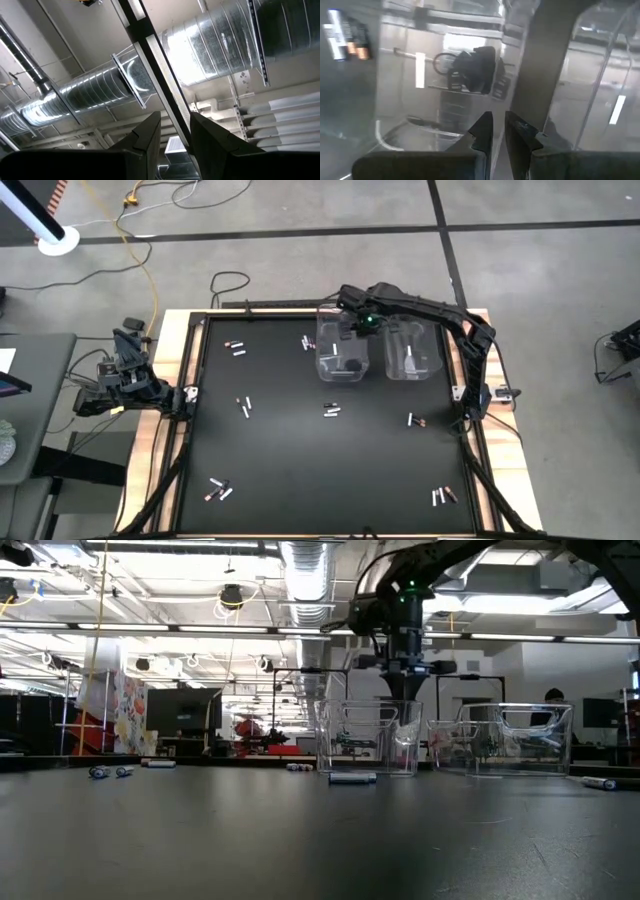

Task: Sort batteries
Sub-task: Put the white battery into the left transparent bin

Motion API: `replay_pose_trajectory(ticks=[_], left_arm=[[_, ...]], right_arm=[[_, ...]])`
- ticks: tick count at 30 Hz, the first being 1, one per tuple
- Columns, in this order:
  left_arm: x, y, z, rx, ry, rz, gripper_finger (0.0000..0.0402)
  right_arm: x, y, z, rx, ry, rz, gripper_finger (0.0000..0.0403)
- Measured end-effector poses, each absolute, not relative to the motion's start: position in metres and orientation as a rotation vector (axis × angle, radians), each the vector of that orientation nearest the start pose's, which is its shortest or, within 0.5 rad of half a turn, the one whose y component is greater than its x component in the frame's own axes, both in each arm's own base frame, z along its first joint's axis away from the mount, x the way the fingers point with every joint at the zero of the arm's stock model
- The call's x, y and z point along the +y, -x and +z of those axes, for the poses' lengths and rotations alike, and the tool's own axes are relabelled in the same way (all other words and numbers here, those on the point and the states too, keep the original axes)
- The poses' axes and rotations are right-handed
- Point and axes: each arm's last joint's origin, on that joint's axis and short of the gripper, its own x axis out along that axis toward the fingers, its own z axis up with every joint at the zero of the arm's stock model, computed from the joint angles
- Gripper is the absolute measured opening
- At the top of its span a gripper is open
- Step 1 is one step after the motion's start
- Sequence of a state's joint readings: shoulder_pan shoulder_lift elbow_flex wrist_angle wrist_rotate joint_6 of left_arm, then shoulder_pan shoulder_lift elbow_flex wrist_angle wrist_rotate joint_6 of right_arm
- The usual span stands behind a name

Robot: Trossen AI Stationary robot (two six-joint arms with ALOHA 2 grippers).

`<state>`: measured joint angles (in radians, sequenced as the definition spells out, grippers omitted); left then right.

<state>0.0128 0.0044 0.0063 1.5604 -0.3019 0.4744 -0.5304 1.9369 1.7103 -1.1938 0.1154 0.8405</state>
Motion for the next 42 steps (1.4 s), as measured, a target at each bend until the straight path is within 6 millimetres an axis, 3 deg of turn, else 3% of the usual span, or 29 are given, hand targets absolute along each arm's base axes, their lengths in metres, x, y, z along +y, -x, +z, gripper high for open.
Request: replay_pose_trajectory(ticks=[5, 9, 19, 23, 27, 32, 38, 42], left_arm=[[0.009, -0.002, 0.261, -1.447, -0.147, 0.604, 0.0102], [0.009, -0.002, 0.26, -1.447, -0.147, 0.604, 0.0102], [0.009, -0.002, 0.26, -1.447, -0.147, 0.605, 0.0102], [0.009, -0.002, 0.26, -1.447, -0.147, 0.604, 0.0102], [0.009, -0.002, 0.26, -1.453, -0.132, 0.59, 0.0102], [0.009, -0.006, 0.26, -1.446, 0.0, 0.491, 0.0102], [0.01, -0.034, 0.254, -1.151, -0.025, 0.446, 0.0102], [0.01, -0.051, 0.246, -0.981, 0.048, 0.366, 0.0102]], right_arm=[[-0.192, -0.328, 0.277, 1.134, -0.885, -1.061, 0.0068], [-0.181, -0.317, 0.302, 1.086, -0.786, -1.083, 0.0068], [-0.138, -0.266, 0.385, 0.876, -0.629, -1.018, 0.0068], [-0.112, -0.243, 0.4, 0.816, -0.568, -1.015, 0.0068], [-0.087, -0.225, 0.392, 0.79, -0.574, -1.012, 0.0068], [-0.061, -0.209, 0.36, 0.824, -0.633, -1.027, 0.0068], [-0.031, -0.202, 0.318, 0.786, -0.696, -1.023, 0.0068], [-0.016, -0.204, 0.299, 0.769, -0.738, -0.994, 0.0068]])
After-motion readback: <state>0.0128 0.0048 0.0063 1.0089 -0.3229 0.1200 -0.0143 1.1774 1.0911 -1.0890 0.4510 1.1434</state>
